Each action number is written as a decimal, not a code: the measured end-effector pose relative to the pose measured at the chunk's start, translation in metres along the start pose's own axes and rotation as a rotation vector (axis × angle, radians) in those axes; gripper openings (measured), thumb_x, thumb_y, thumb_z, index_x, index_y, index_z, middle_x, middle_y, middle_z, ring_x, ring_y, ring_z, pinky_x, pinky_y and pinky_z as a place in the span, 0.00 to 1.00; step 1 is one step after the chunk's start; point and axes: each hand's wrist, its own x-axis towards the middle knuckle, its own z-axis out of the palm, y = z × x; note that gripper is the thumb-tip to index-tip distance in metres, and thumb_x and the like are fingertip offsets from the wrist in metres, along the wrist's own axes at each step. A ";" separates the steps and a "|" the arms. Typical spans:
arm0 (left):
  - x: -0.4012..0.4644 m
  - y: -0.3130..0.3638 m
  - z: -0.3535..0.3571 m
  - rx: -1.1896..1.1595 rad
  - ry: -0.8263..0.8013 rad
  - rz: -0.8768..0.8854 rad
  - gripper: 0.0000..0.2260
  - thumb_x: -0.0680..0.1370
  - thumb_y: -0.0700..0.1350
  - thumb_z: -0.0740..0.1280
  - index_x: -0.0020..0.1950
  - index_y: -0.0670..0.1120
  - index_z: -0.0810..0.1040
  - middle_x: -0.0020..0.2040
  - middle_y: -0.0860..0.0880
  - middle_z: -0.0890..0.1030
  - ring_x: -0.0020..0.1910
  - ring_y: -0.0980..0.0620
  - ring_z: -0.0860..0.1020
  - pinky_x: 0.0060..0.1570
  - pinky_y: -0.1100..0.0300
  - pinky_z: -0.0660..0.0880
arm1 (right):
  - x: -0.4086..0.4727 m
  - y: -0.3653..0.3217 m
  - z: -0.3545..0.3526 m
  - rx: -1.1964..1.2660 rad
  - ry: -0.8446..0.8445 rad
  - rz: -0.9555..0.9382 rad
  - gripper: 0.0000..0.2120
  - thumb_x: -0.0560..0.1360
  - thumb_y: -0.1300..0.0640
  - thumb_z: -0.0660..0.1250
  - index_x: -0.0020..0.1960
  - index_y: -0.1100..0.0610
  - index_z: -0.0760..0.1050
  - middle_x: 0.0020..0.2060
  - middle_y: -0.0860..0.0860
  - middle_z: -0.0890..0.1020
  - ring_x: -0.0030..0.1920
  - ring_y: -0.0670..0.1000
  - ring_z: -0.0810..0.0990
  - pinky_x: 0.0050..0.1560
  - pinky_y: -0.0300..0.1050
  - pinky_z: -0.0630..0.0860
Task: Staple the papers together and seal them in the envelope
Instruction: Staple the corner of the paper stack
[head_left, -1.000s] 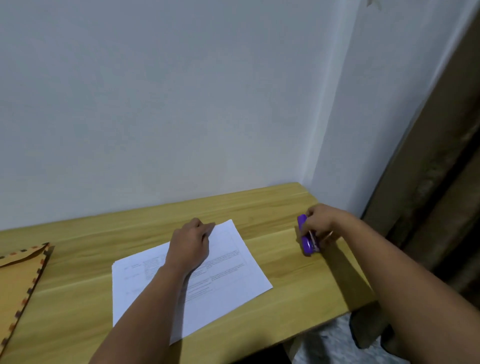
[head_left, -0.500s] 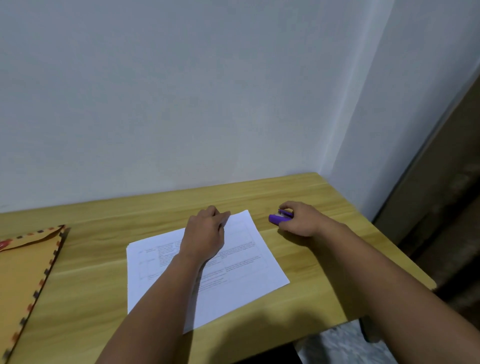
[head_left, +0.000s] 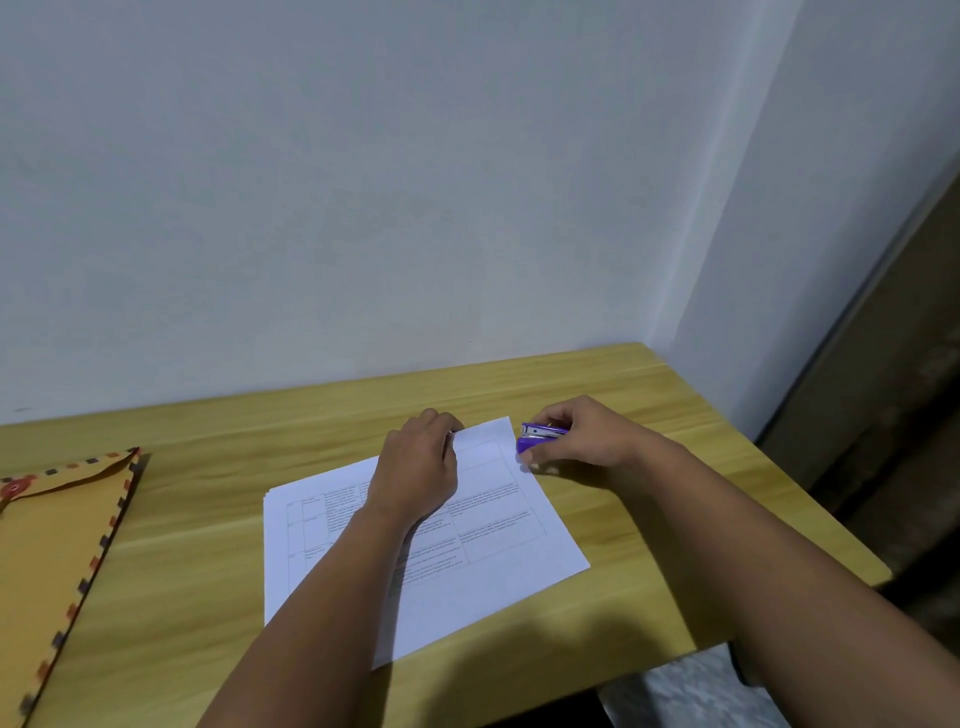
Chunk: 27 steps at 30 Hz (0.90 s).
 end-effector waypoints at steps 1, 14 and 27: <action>0.000 0.000 0.000 -0.002 -0.002 0.002 0.10 0.77 0.39 0.60 0.54 0.49 0.79 0.47 0.54 0.78 0.47 0.48 0.77 0.45 0.48 0.74 | 0.003 -0.001 0.003 -0.079 0.008 -0.010 0.21 0.61 0.47 0.87 0.50 0.53 0.87 0.46 0.53 0.89 0.53 0.60 0.87 0.59 0.61 0.82; 0.000 -0.001 0.000 -0.041 -0.032 0.022 0.10 0.78 0.40 0.60 0.52 0.51 0.78 0.46 0.56 0.77 0.45 0.50 0.75 0.45 0.48 0.73 | 0.021 -0.009 0.016 -0.094 0.010 -0.126 0.09 0.69 0.49 0.83 0.43 0.51 0.86 0.39 0.47 0.86 0.41 0.48 0.83 0.46 0.46 0.77; 0.001 -0.005 0.003 -0.056 -0.057 0.008 0.11 0.78 0.41 0.60 0.54 0.52 0.79 0.47 0.57 0.77 0.47 0.51 0.75 0.48 0.49 0.73 | 0.019 -0.015 0.010 -0.152 -0.023 -0.098 0.10 0.71 0.50 0.82 0.48 0.53 0.88 0.44 0.52 0.88 0.43 0.47 0.84 0.46 0.42 0.76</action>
